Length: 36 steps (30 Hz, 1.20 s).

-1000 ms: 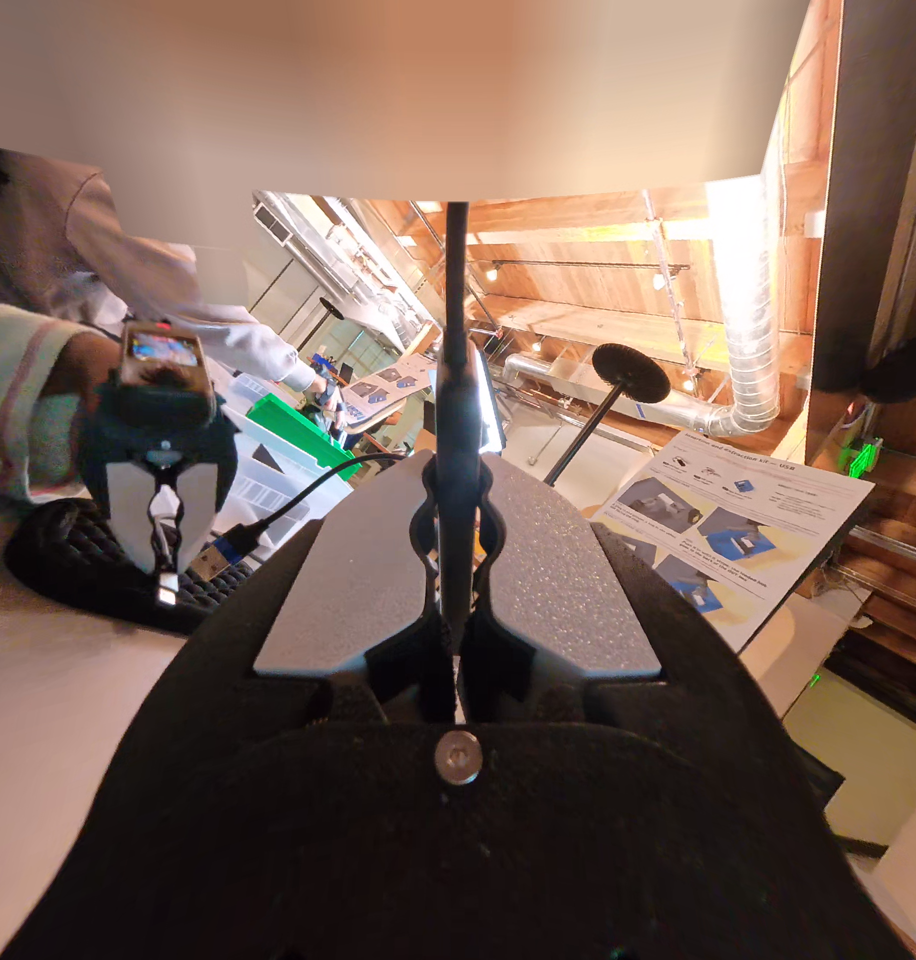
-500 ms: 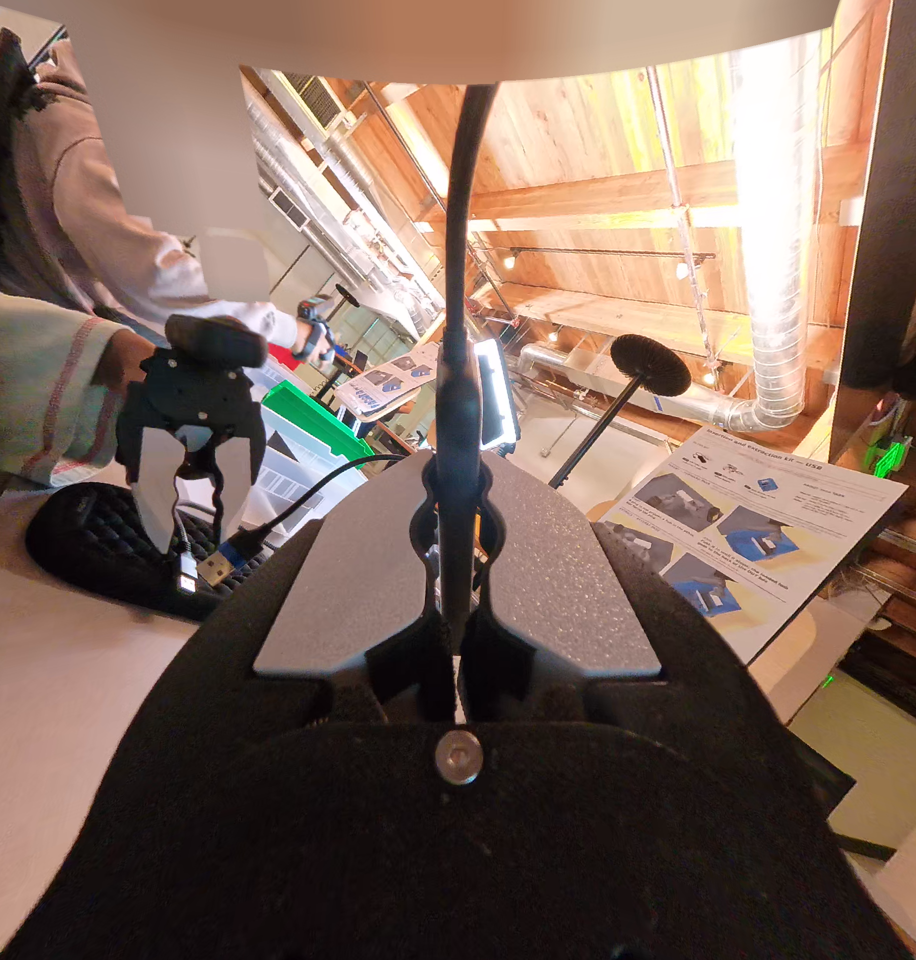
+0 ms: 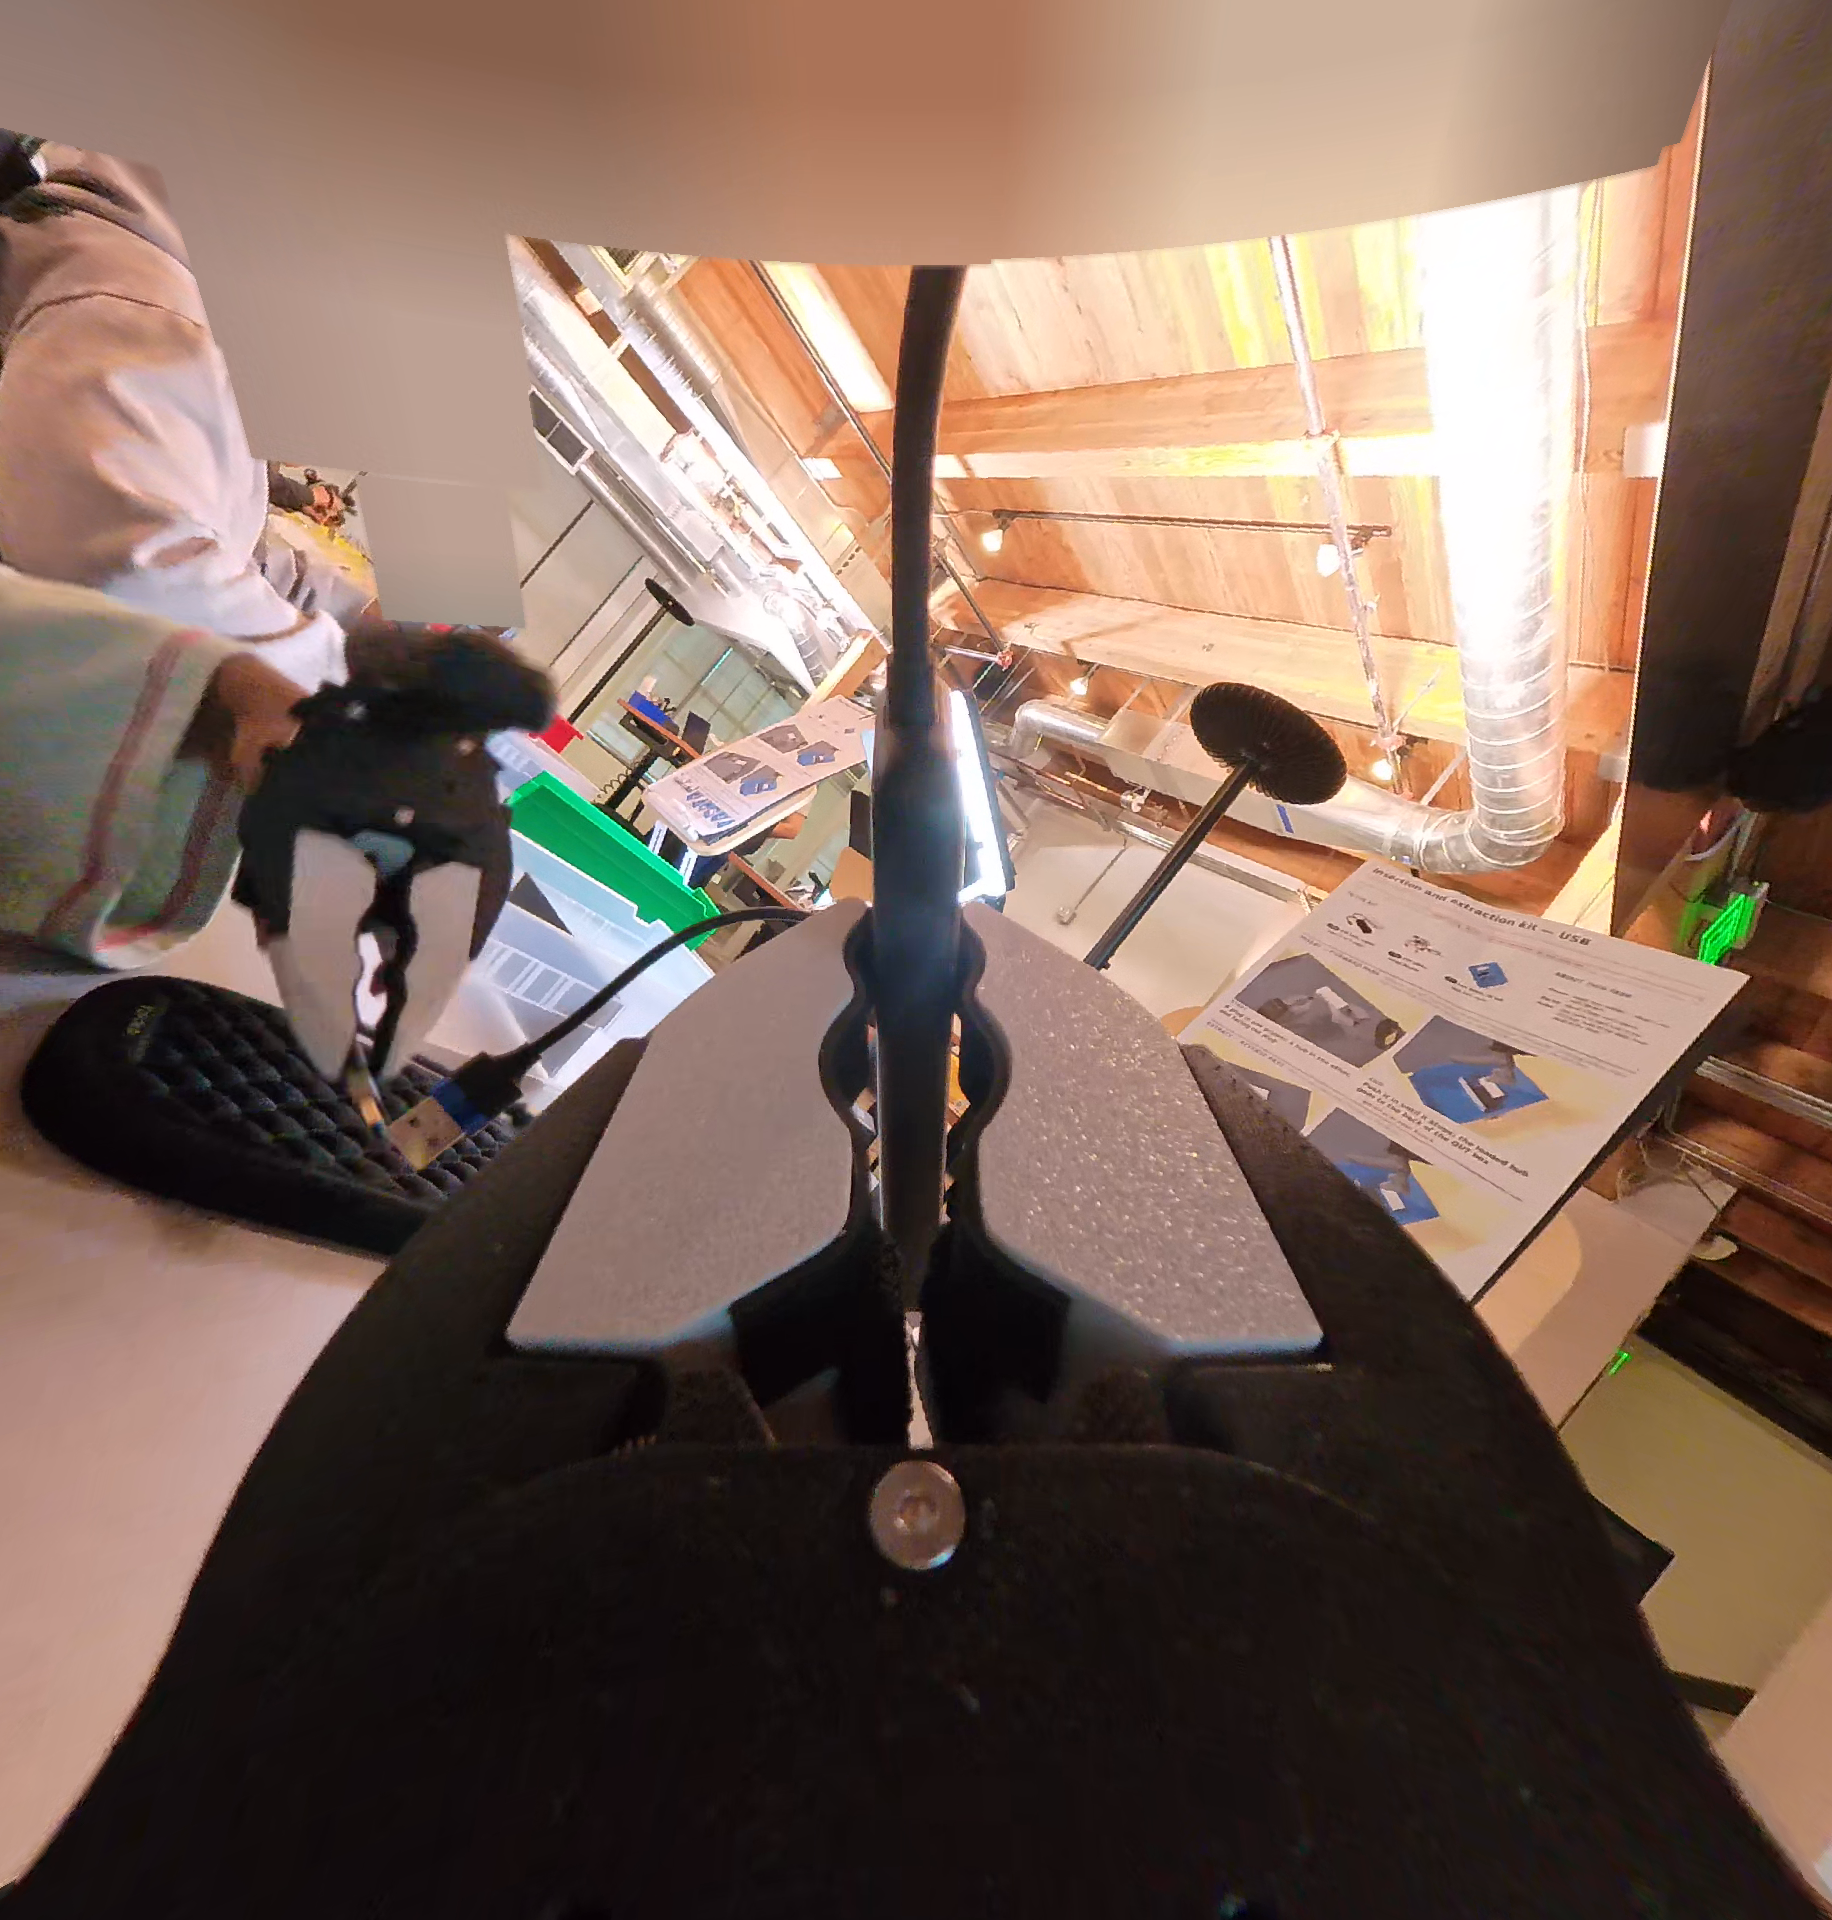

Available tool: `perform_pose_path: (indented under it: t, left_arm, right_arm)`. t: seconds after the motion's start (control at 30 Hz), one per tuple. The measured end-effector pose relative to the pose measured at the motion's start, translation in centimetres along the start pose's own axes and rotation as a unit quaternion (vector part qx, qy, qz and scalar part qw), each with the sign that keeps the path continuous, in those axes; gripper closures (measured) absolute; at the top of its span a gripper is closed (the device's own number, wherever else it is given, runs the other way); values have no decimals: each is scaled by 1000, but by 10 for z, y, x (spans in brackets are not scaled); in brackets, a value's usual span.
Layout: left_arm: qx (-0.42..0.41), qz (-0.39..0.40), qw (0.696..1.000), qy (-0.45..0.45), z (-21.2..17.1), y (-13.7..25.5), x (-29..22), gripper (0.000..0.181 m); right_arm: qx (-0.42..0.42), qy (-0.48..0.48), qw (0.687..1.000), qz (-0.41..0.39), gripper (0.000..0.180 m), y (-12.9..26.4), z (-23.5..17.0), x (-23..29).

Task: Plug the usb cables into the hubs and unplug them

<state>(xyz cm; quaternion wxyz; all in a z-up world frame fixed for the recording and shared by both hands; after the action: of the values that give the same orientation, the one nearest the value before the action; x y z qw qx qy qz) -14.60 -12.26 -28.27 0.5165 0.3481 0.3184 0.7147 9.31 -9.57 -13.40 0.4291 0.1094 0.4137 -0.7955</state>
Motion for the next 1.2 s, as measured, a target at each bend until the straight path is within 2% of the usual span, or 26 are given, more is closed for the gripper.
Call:
perform_pose_path:
  t: [0.03,0.1,0.17,0.33,0.5,0.6,0.73,0.83,0.9,1.0,1.1,1.2]
  left_arm:
    - [-42,-58,996,56,8,13,-9,170]
    - [-101,-178,965,162,16,40,-19,170]
    - [-102,-232,947,198,7,51,-17,171]
    - [-22,-269,922,277,-28,15,7,171]
    - [-8,-287,914,287,-24,-1,14,170]
    - [-1,-262,923,282,-26,-1,13,168]
    - [16,-163,961,223,-31,-4,14,160]
    - [32,-50,987,147,-30,-1,22,146]
    - [44,48,997,41,-24,7,27,139]
    - [32,138,984,-105,-7,17,16,134]
    - [15,187,972,-142,-1,17,7,136]
    - [25,247,949,-196,0,11,3,149]
  right_arm:
    - [-1,-1,1000,0,168,0,0,0]
    - [-7,-8,1000,1,168,0,1,1]
    - [-11,-15,1000,1,168,1,-1,2]
    - [-10,-17,1000,3,168,-2,-2,6]
    - [-8,-16,1000,3,168,0,-2,3]
    - [-5,-19,1000,4,168,0,-6,4]
    - [10,-14,1000,9,168,0,-13,7]
    - [13,-10,1000,10,168,-2,-13,8]
    - [13,-8,1000,10,168,-3,-12,9]
    - [14,-4,1000,9,168,-3,-11,8]
    - [12,-5,1000,7,168,-2,-10,7]
    - [12,-5,1000,5,168,-2,-10,6]
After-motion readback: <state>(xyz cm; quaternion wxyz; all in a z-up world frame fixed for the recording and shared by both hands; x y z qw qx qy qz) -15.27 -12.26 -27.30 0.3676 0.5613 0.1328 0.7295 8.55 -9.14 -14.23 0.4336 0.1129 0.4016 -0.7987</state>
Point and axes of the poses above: each gripper's, where its closed fingertips meet, y back along the fingers, z out of its top, x = y × z across the jaws, the point moved 3 cm from there along y, back along the fingers, and after that the axes turned 11 degrees about -z, right-handed, at the moved point
